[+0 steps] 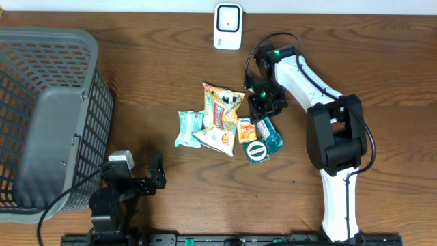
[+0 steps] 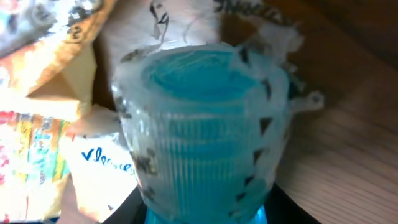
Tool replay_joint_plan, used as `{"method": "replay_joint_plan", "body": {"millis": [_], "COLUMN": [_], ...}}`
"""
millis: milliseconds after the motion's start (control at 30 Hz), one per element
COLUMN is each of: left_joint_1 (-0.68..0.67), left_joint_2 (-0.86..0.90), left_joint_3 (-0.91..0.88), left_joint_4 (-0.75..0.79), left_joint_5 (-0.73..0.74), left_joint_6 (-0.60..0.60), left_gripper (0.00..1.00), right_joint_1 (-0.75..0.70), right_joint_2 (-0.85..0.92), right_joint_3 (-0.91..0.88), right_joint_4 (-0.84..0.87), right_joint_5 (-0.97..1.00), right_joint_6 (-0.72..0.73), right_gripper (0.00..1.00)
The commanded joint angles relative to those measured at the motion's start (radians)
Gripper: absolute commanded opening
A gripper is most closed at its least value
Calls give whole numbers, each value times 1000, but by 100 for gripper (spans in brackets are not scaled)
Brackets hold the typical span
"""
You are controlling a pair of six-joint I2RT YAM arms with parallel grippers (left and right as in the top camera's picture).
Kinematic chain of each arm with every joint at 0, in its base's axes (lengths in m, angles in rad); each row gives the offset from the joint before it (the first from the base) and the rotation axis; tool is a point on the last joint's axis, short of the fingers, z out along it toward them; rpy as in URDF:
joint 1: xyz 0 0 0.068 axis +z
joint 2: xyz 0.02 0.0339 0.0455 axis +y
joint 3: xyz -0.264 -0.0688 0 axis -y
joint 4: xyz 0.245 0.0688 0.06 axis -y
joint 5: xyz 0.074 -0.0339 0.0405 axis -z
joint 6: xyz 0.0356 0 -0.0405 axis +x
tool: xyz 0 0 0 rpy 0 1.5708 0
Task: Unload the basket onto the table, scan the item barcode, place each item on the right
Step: 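Lift the Listerine bottle with the right gripper toward the white scanner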
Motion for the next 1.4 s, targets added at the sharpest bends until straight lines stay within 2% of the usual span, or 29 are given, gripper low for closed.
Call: {"method": "replay_joint_plan", "body": {"millis": [0,167,400,600,700,800,900,1000,1167,1333,1367], "left_joint_1": [5,5,5,5,5,5,5,5,5,5,5], "left_joint_2": [0,2,2,2,2,2,2,2,2,19,24], "left_joint_3": [-11,-11,-11,-12,-12,-12,-12,-14,-69,-145,-143], "left_joint_4": [-35,-34,-34,100,171,185,216,249,257,428,423], "left_joint_5": [8,9,9,-20,-17,-6,108,229,221,209,177], "left_joint_6": [-1,-1,-1,9,138,334,465,533,525,383,355], "left_gripper": [98,98,98,97,98,98,98,98,98,98,98], "right_joint_1": [4,-1,-23,-25,-25,-25,-25,-24,-23,-23,-23], "right_joint_2": [27,-2,-151,-232,-240,-240,-240,-240,-240,-240,-240], "right_joint_3": [56,130,140,140,140,135,135,135,135,135,135], "right_joint_4": [-23,-56,-65,-133,-203,-292,-352,-387,-418,-426,-425], "right_joint_5": [-193,-183,-197,-328,-475,-590,-625,-645,-664,-666,-666], "right_joint_6": [-110,-125,-124,-159,-217,-330,-397,-433,-466,-465,-465], "right_gripper": [1,1,1,1,1,1,1,1,2,2,2]}}
